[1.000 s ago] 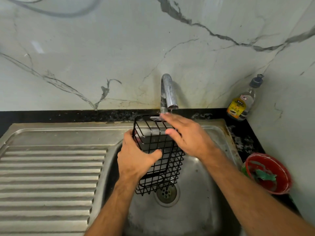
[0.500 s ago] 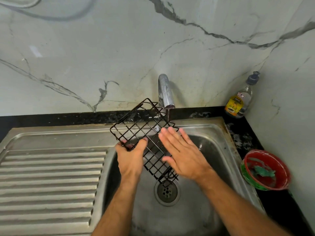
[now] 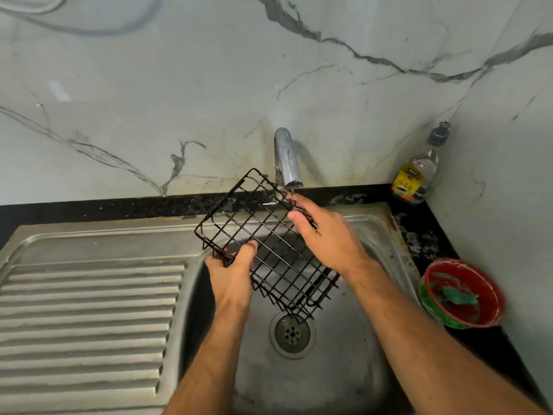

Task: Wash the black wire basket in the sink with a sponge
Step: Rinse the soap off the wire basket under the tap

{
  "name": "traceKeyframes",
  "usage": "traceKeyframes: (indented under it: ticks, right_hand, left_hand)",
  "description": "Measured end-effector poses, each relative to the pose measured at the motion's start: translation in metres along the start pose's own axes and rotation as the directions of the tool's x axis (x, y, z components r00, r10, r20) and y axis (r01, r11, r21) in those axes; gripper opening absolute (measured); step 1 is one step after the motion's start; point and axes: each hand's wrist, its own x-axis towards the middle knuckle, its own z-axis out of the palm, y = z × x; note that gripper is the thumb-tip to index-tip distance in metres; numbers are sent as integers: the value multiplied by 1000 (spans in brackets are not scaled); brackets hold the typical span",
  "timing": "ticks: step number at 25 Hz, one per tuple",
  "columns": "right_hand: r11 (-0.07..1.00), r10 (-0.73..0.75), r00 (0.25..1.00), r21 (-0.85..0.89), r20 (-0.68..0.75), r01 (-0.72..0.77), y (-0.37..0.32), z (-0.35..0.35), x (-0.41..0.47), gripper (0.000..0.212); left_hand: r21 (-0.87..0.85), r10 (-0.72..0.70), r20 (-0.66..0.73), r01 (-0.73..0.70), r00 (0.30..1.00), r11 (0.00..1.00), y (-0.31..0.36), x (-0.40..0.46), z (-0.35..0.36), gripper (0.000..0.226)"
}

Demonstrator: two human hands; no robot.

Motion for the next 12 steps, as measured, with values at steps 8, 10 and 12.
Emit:
traceKeyframes:
  ticks: [8, 10, 12]
  right_hand:
    - [958, 266, 964, 122, -26, -261, -6, 15, 3, 89]
    - [959, 267, 963, 98, -21, -264, -6, 4, 10, 85]
    - [975, 215, 977, -61, 3, -214, -9, -10, 19, 86]
  left_hand:
    - [212, -65, 70, 49, 995, 976, 9, -8, 4, 95]
    - [103, -101, 171, 84, 980, 991, 20, -5, -6, 80]
    - [-28, -82, 210, 90, 974, 996, 34, 1, -21, 69]
